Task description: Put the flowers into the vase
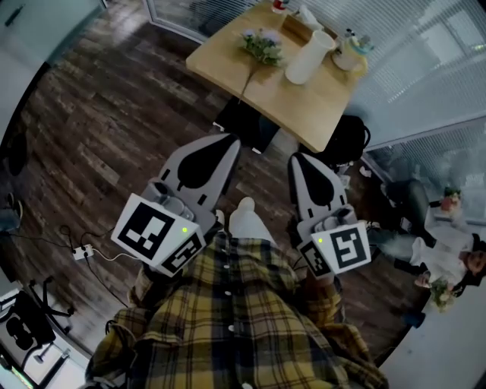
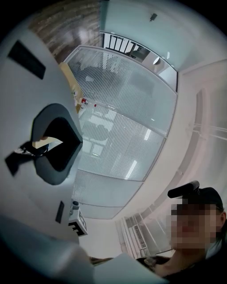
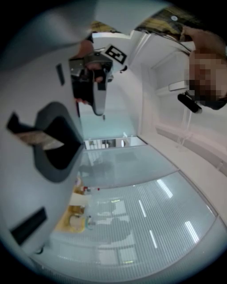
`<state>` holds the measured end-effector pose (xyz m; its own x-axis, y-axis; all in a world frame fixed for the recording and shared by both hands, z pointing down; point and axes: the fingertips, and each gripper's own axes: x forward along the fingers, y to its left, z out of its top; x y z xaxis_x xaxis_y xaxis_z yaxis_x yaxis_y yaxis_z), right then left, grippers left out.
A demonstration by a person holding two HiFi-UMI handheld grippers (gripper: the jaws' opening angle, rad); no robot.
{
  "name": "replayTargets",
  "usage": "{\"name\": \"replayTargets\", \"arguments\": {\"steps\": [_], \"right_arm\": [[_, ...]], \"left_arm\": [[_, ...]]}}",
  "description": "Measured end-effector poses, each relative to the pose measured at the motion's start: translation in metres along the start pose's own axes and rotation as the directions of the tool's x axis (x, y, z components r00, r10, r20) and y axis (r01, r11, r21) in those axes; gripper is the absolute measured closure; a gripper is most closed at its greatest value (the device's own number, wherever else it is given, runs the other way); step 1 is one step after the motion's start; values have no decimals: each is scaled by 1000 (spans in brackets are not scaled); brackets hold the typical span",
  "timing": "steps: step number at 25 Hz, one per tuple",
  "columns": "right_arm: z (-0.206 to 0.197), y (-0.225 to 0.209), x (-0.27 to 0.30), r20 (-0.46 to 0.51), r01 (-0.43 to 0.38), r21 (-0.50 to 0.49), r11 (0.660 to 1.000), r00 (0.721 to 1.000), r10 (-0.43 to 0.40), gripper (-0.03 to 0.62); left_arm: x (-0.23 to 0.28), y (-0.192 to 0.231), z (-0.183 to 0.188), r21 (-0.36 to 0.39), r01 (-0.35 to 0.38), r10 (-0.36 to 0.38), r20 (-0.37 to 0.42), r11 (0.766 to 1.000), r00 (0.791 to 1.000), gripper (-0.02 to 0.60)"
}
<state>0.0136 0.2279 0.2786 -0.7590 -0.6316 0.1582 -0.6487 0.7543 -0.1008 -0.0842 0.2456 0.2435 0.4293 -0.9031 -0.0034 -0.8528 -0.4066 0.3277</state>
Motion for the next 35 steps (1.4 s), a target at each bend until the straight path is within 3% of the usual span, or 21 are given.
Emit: {"name": "replayTargets", "arguments": {"steps": [14, 21, 28, 35], "right_arm": [[15, -120, 26, 29, 14, -1, 1000, 999, -14, 582], [22, -155, 38, 57, 0, 29, 1000, 998, -2, 582], [19, -174, 74, 42, -20, 58, 998, 999, 18, 582], [23, -199, 140, 33, 16, 74, 997, 999, -18, 582]], "left_arm": [[128, -3, -1, 28, 37, -36, -19, 999, 999, 572], [169, 0, 5, 43, 30, -29, -31, 999, 999, 572], [201, 25, 3, 28, 24, -22, -57, 999, 998, 572], [247, 85, 13, 21, 48, -46, -77, 999, 996, 572]]}}
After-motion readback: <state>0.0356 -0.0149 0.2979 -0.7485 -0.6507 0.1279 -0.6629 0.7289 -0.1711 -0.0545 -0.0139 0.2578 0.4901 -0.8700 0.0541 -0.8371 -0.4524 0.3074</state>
